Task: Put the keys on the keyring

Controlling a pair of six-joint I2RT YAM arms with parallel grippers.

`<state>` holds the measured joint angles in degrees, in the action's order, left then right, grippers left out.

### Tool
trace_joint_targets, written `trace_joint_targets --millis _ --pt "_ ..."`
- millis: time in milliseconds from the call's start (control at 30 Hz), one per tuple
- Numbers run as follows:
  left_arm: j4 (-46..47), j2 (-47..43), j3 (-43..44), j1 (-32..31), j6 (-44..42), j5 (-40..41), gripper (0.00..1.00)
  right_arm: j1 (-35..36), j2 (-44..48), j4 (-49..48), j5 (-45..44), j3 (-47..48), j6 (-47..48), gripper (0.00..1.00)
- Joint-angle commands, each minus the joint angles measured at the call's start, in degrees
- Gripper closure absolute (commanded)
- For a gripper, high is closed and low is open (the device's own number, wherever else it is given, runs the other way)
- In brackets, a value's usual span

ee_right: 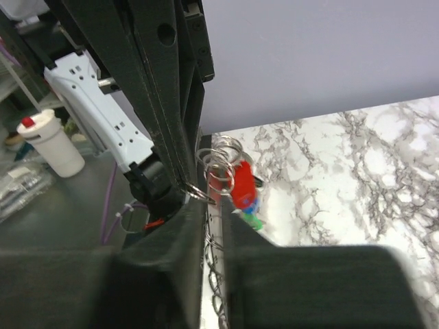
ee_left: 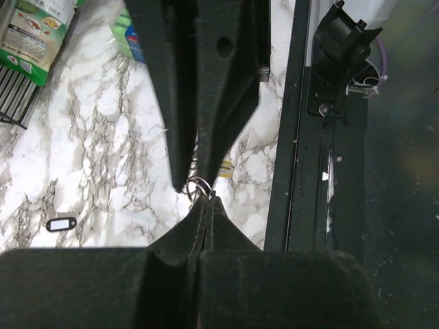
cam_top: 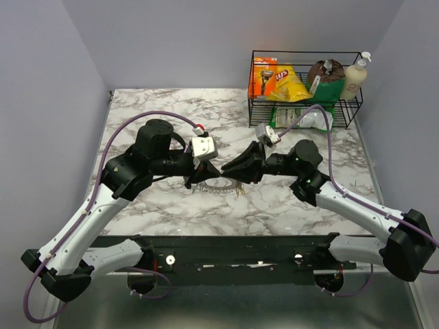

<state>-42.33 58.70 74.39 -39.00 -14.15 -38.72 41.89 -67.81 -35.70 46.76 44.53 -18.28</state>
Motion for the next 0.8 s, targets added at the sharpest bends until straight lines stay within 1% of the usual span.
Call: trace_joint_targets --millis 0,100,167,200,233,567,667,767 --pt "0.9 -0.9 0.8 -0.1 -0.9 -0.5 1.0 -0.1 1.9 -2.3 -0.3 -0.5 1.7 0.63" --pt "0.8 -1.0 0.8 -0.1 -1.1 -0.4 1.0 -0.1 2.8 -2.2 -0.8 -0.9 2.3 0.54" --pt "0.4 -0.7 0.9 -0.1 -1.1 -0.4 1.0 0.0 3.1 -1.8 -0.7 -0.9 2.8 0.51" --pt "0.4 -0.8 0.9 -0.1 -1.1 -0.5 1.0 -0.1 3.1 -1.7 -0.7 -0.8 2.8 0.48" --pt "0.4 -0.7 1.0 -0.1 -1.1 -0.6 1.0 -0.1 3.1 -1.4 -0.7 -0.7 3.0 0.46" --pt "0.2 -0.3 1.2 -0.1 -1.3 -1.7 1.0 0.0 1.5 -0.5 3.9 0.3 4.7 0.46" --pt "0.1 0.0 1.4 -0.1 -1.3 -2.1 1.0 0.0 0.8 -0.7 5.2 0.6 4.7 0.46" --pt "0.3 0.0 1.4 -0.1 -1.3 -2.5 1.0 -0.1 0.4 -0.8 5.8 0.8 4.6 0.49"
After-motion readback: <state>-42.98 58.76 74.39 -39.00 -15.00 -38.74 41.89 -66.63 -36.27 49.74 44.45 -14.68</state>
